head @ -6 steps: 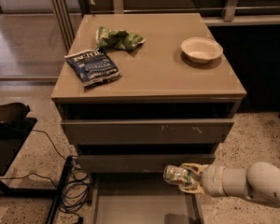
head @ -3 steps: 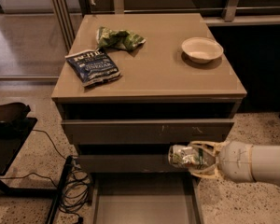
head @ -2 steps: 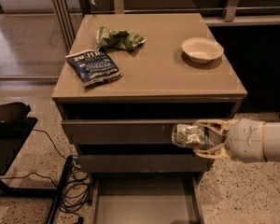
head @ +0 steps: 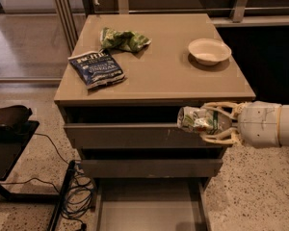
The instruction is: Pick 7up can from bottom drawer and place on counter
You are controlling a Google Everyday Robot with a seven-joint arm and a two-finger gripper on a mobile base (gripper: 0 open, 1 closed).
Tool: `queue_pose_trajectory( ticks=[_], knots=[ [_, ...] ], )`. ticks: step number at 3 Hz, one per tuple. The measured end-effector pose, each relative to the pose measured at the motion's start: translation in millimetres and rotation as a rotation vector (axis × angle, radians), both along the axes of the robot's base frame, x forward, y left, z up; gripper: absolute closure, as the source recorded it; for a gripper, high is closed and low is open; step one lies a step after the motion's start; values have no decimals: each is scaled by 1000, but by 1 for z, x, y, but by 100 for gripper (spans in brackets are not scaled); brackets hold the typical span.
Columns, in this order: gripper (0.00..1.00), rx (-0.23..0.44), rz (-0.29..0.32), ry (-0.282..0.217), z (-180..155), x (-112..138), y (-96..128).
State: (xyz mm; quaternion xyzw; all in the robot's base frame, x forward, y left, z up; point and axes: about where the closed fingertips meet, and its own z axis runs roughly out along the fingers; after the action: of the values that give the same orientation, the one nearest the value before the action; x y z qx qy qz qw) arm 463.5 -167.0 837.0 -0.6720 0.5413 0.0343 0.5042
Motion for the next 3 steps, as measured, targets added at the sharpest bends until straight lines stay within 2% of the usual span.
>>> queue_pose_trajectory(
  ticks=[1,2,3],
  knots=[
    [100,-33,11,-16,16,24,5],
    [100,-57,37,-23,39,63,13],
    [100,-47,64,-15,57,107,27]
  ],
)
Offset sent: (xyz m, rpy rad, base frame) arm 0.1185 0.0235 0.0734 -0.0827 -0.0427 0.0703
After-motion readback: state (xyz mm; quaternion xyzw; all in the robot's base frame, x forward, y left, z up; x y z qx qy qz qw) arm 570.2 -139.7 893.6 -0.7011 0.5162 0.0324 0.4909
